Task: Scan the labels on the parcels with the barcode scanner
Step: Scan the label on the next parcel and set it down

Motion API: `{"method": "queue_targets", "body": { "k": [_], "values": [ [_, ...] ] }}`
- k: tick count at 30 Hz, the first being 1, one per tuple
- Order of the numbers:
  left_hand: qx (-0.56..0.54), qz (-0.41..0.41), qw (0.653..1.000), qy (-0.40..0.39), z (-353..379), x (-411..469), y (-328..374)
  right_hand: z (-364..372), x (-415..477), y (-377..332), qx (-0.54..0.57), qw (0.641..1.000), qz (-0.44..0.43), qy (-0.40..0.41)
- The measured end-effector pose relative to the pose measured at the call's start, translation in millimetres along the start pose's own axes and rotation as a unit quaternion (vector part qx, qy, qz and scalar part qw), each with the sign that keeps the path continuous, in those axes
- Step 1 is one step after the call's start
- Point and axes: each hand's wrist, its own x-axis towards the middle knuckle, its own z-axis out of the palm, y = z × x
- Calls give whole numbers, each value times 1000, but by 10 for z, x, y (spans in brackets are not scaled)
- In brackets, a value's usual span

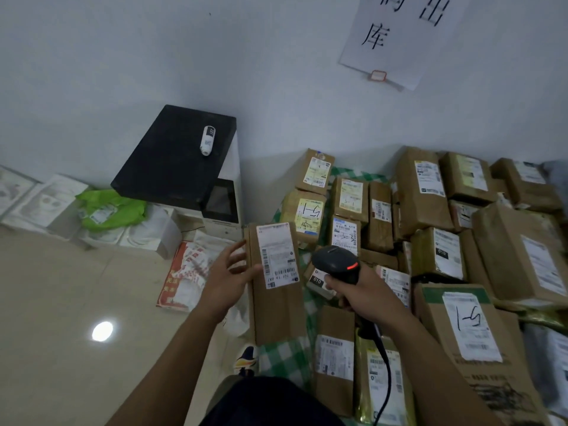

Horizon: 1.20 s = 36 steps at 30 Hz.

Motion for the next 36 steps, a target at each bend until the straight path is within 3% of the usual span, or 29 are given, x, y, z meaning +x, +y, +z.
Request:
{"method": "queue_targets", "body": {
  "k": [11, 36],
  "values": [
    [-14, 65, 990, 122, 283, 459, 315, -29, -44, -210, 6, 999, -31, -16],
    [19, 41, 988, 146, 454, 636, 165, -22, 84, -149, -18, 1000, -19, -16]
  ]
}}
